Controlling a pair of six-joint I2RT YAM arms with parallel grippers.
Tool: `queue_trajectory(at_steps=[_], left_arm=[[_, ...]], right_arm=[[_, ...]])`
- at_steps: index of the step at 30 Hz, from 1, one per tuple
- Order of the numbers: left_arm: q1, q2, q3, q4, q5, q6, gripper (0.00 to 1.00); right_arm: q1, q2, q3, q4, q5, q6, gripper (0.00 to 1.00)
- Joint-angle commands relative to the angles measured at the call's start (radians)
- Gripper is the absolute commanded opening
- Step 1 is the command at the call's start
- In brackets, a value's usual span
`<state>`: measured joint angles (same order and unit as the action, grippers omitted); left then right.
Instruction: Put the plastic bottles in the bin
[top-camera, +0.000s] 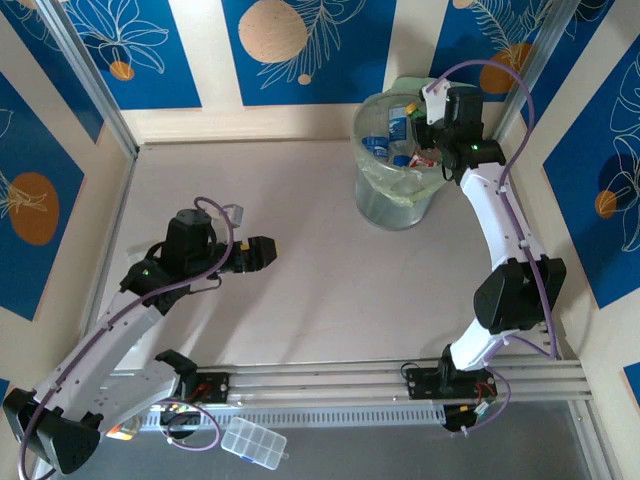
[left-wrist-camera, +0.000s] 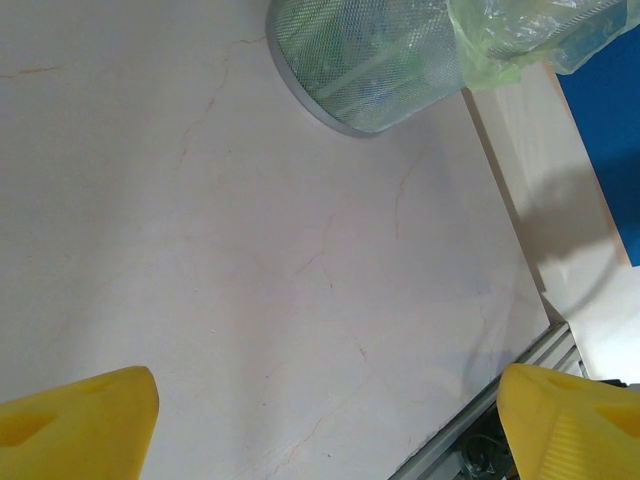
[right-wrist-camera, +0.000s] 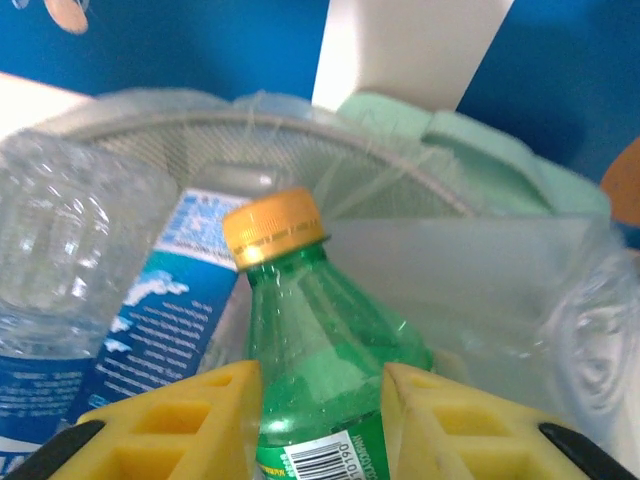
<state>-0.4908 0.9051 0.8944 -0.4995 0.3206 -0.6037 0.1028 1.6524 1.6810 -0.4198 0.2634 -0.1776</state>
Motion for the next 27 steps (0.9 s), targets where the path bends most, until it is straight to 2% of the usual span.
queue_trajectory(at_steps=[1,10,13,15,18,20,22,23,27], left_arm=[[0.014,-0.011,0.015,-0.010,0.003,-0.001,0.88],[0.017,-0.014,0.020,-0.013,-0.002,0.017,0.88],[0.017,-0.012,0.051,-0.039,-0.022,0.055,0.91],[0.017,-0.012,0.077,-0.057,-0.027,0.094,0.99],[0.017,-0.012,0.116,-0.095,-0.055,0.149,0.99],[0.017,-0.016,0.138,-0.125,-0.112,0.182,0.99],[0.017,-0.020,0.163,-0.151,-0.161,0.215,0.99],[0.017,-0.020,0.178,-0.165,-0.193,0.229,0.99],[0.017,-0.033,0.223,-0.192,-0.340,0.249,0.99]], right_arm=[[0.003,0.021,-0.018,-0.031,0.027,0.037,0.36],[0.024,0.003,0.048,-0.090,0.030,0.068,0.36],[0.030,-0.048,0.064,-0.097,0.017,0.090,0.45],[0.036,-0.088,0.061,-0.107,0.015,0.102,0.48],[0.056,-0.164,0.028,-0.127,-0.030,0.149,0.50],[0.076,-0.229,-0.022,-0.130,-0.075,0.180,0.57],[0.114,-0.296,-0.079,-0.132,-0.091,0.190,0.69],[0.136,-0.334,-0.108,-0.132,-0.102,0.186,1.00],[0.252,-0.501,-0.252,-0.106,-0.200,0.173,0.99]])
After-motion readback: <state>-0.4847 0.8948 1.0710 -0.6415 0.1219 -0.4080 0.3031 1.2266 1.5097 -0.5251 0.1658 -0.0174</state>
